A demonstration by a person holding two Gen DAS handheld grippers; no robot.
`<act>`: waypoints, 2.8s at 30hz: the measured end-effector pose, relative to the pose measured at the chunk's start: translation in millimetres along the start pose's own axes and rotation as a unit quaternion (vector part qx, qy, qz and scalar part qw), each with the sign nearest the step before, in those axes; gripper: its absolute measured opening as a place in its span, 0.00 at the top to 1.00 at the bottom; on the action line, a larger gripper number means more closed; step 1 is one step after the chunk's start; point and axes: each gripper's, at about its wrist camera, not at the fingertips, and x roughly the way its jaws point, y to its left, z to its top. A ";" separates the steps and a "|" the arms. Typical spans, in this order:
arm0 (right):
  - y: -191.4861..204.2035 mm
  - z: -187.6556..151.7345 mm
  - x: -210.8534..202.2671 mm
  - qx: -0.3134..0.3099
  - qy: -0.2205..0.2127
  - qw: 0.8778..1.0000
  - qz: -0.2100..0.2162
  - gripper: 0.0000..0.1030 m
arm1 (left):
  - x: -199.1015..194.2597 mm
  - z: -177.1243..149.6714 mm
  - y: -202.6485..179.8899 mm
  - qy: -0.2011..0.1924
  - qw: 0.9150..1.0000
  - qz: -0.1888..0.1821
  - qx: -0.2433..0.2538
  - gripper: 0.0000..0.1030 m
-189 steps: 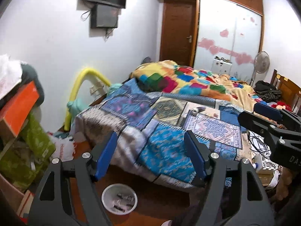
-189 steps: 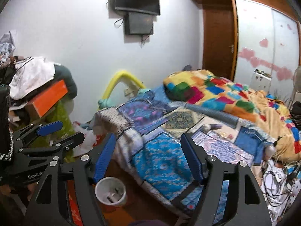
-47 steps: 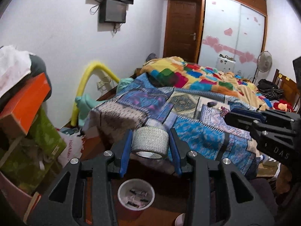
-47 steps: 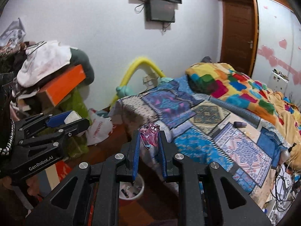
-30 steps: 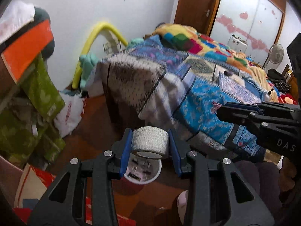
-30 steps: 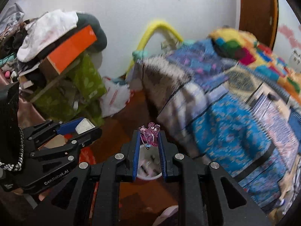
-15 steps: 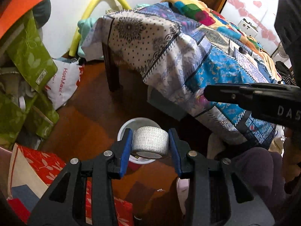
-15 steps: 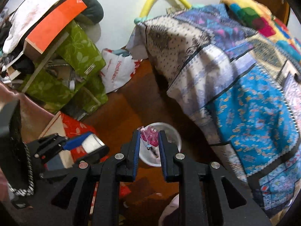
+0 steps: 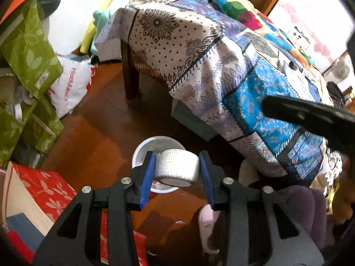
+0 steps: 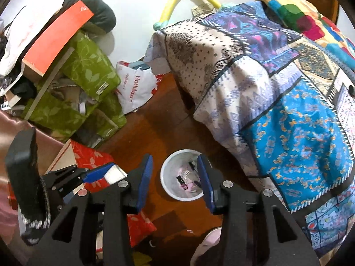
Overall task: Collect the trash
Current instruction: 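Open the right tool over the bin while the left tool opens, dropping the tape roll, then move both open tools back over the items on the bed, then grasp the clear bag with the right tool while the left tool grasps the purple spray bottle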
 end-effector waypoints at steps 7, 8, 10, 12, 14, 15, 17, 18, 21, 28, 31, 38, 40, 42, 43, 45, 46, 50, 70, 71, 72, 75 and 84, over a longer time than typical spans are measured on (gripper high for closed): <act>-10.9 -4.1 -20.8 0.001 -0.019 1.000 -0.019 0.63 | -1.2 12.2 -6.4 -0.008 1.000 0.006 -0.005 0.60; -11.6 -5.4 -24.3 0.001 -0.022 1.000 -0.021 0.63 | -4.9 12.7 -8.4 -0.013 1.000 0.008 -0.001 0.60; -13.2 -7.7 -32.4 -0.001 -0.031 0.999 -0.026 0.63 | -16.5 12.9 -14.3 -0.026 1.000 0.014 0.008 0.60; -14.1 -10.1 -42.2 -0.003 -0.042 0.999 -0.032 0.63 | -26.8 13.4 -19.8 -0.039 0.999 0.019 0.014 0.60; -14.7 -12.1 -52.4 -0.004 -0.053 0.998 -0.035 0.63 | -41.3 13.1 -27.7 -0.056 0.998 0.024 0.023 0.60; -14.8 -13.3 -57.9 -0.006 -0.060 0.997 -0.037 0.63 | -50.8 12.3 -32.6 -0.068 0.997 0.027 0.028 0.60; -14.5 -16.1 -70.0 -0.011 -0.074 0.996 -0.044 0.63 | -65.7 11.2 -39.9 -0.087 0.995 0.031 0.038 0.60; -14.1 -18.3 -76.5 -0.013 -0.082 0.995 -0.047 0.63 | -76.7 10.1 -45.9 -0.100 0.993 0.033 0.044 0.60; -14.7 -22.6 -96.5 -0.016 -0.106 0.993 -0.051 0.63 | -101.7 8.1 -59.9 -0.134 0.989 0.036 0.059 0.60; -23.1 -36.3 -149.6 -0.014 -0.172 0.982 -0.076 0.63 | -159.2 6.3 -106.2 -0.209 0.973 0.026 0.093 0.60; -30.0 -42.9 -172.3 -0.010 -0.199 0.976 -0.087 0.63 | -175.1 6.5 -127.6 -0.233 0.966 0.017 0.108 0.60; -50.7 -57.2 -221.7 0.000 -0.254 0.960 -0.115 0.63 | -196.5 12.3 -176.5 -0.268 0.955 -0.017 0.130 0.60; -59.7 -60.6 -236.9 0.006 -0.269 0.955 -0.125 0.63 | -199.0 16.4 -191.7 -0.276 0.951 -0.022 0.139 0.60; -68.3 -63.2 -250.2 0.011 -0.281 0.951 -0.132 0.63 | -200.0 20.3 -205.9 -0.283 0.947 -0.026 0.149 0.59; -72.0 -64.2 -255.3 0.014 -0.286 0.948 -0.136 0.63 | -199.9 22.9 -213.5 -0.285 0.946 -0.029 0.154 0.59; -81.0 -65.8 -266.2 0.019 -0.296 0.944 -0.145 0.63 | -198.5 28.6 -229.0 -0.289 0.943 -0.034 0.164 0.59; -84.9 -66.1 -270.2 0.020 -0.300 0.942 -0.151 0.63 | -197.6 30.6 -235.6 -0.290 0.942 -0.036 0.168 0.59; -108.3 -67.4 -286.0 0.034 -0.313 0.934 -0.166 0.62 | -190.9 43.7 -264.7 -0.292 0.937 -0.045 0.186 0.57; -269.2 -46.1 -252.8 0.130 -0.249 0.937 -0.206 0.55 | -49.2 132.5 -367.4 -0.203 0.948 -0.073 0.235 0.31; -277.2 -44.7 -246.5 0.135 -0.242 0.938 -0.207 0.55 | -41.3 136.5 -368.3 -0.198 0.949 -0.073 0.236 0.31; -283.2 -43.1 -241.5 0.139 -0.237 0.939 -0.206 0.55 | -31.6 140.9 -371.8 -0.192 0.950 -0.073 0.236 0.31; -308.4 -36.1 -219.7 0.157 -0.218 0.942 -0.198 0.55 | -1.3 154.0 -381.3 -0.175 0.952 -0.075 0.241 0.31; -378.9 -10.3 -149.2 0.186 -0.169 0.954 -0.165 0.55 | 82.6 187.8 -405.8 -0.144 0.950 -0.080 0.267 0.31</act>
